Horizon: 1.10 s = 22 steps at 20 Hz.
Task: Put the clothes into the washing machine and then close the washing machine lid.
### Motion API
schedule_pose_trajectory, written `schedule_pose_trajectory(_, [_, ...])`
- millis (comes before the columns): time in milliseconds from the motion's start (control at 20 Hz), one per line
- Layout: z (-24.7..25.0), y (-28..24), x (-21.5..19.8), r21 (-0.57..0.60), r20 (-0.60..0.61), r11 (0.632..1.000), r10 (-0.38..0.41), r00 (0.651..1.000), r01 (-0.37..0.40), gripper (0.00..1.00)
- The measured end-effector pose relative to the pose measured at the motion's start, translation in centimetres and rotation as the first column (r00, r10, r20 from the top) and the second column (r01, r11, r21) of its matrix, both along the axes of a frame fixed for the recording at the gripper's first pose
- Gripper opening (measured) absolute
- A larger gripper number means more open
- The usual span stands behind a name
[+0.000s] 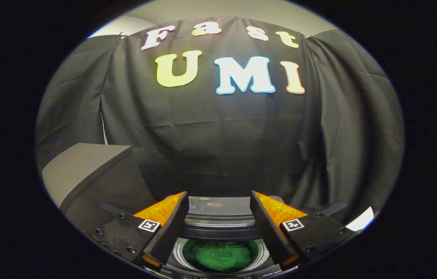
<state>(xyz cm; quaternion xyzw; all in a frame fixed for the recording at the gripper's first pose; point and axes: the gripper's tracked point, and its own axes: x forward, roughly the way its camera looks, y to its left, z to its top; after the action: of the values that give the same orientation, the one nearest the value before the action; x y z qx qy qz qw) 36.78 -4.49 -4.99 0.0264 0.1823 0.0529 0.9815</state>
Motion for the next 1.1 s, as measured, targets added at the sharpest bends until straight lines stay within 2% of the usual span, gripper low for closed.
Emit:
schedule_pose_trajectory(150, [-3.4, 0.3, -3.3, -0.006, -0.061, 1.000, 0.007, 0.998, -0.007, 0.98])
schedule_pose_trajectory(400, [-4.8, -0.1, -7.1, -0.025, -0.049, 1.000, -0.001, 0.999, 0.000, 0.99])
schedule_pose_trajectory(700, [-1.8, -0.1, -12.2, 0.020, 0.074, 0.999, -0.040, 0.996, 0.038, 0.99])
schedule_pose_trajectory(1100, [3.2, -0.7, -20.0, 0.034, 0.230, 0.998, -0.063, 0.971, 0.056, 0.98])
